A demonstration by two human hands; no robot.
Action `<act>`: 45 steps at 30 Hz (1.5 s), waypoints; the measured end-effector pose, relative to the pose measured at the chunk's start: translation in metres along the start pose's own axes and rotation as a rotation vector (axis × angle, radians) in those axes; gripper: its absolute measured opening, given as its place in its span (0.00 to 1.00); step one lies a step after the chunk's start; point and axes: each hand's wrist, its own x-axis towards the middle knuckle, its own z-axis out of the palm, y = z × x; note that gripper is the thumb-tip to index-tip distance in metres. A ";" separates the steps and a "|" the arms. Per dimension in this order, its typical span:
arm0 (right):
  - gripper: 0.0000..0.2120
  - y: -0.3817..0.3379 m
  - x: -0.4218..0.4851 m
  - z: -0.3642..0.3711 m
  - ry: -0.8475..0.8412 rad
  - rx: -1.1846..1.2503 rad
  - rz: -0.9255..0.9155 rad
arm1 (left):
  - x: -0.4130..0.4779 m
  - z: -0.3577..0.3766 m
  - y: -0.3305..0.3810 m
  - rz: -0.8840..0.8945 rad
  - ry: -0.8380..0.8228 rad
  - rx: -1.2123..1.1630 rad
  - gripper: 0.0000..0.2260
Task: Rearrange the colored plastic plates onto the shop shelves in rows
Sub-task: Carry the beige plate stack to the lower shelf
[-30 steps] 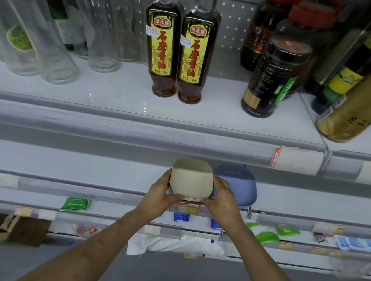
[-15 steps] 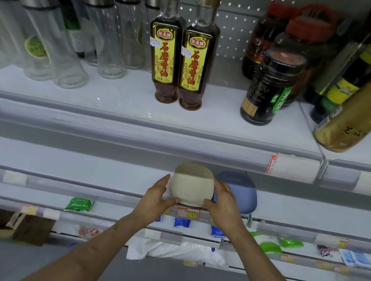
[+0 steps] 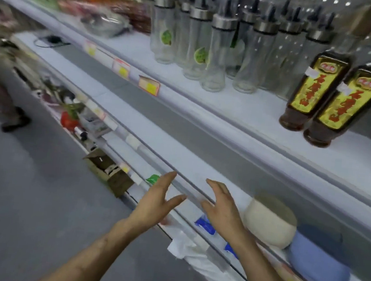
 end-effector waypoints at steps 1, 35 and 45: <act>0.27 -0.019 0.007 0.015 -0.034 0.001 -0.054 | -0.009 -0.021 -0.014 -0.029 0.046 0.008 0.36; 0.25 -0.685 -0.295 0.406 -1.579 0.531 -1.710 | -0.576 -0.377 -0.017 -0.956 1.972 0.473 0.19; 0.31 -0.660 -0.462 0.363 -1.921 0.536 -1.888 | -0.666 -0.281 0.104 -1.442 2.205 0.940 0.17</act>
